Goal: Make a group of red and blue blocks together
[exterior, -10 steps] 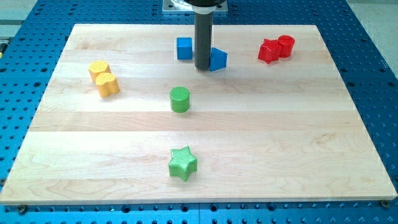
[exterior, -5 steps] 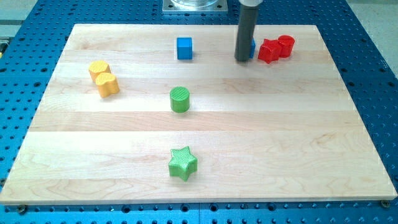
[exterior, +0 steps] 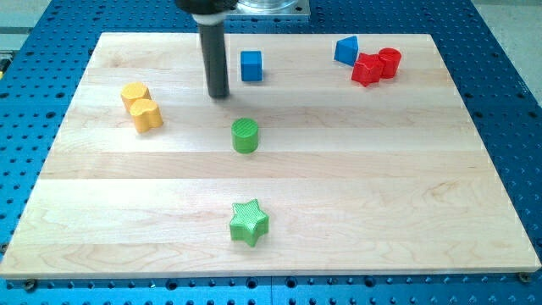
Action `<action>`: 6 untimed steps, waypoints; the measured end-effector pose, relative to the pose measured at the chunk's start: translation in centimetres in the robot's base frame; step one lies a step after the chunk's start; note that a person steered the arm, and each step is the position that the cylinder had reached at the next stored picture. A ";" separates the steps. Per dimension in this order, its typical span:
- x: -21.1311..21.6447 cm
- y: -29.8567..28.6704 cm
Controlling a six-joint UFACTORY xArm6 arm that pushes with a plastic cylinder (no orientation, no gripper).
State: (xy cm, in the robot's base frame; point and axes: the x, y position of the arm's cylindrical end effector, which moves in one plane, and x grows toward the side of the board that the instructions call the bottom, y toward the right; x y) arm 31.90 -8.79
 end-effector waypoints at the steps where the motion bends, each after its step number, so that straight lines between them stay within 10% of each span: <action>1: -2.5 1.3; 3: -3.6 11.6; 6: -6.4 9.0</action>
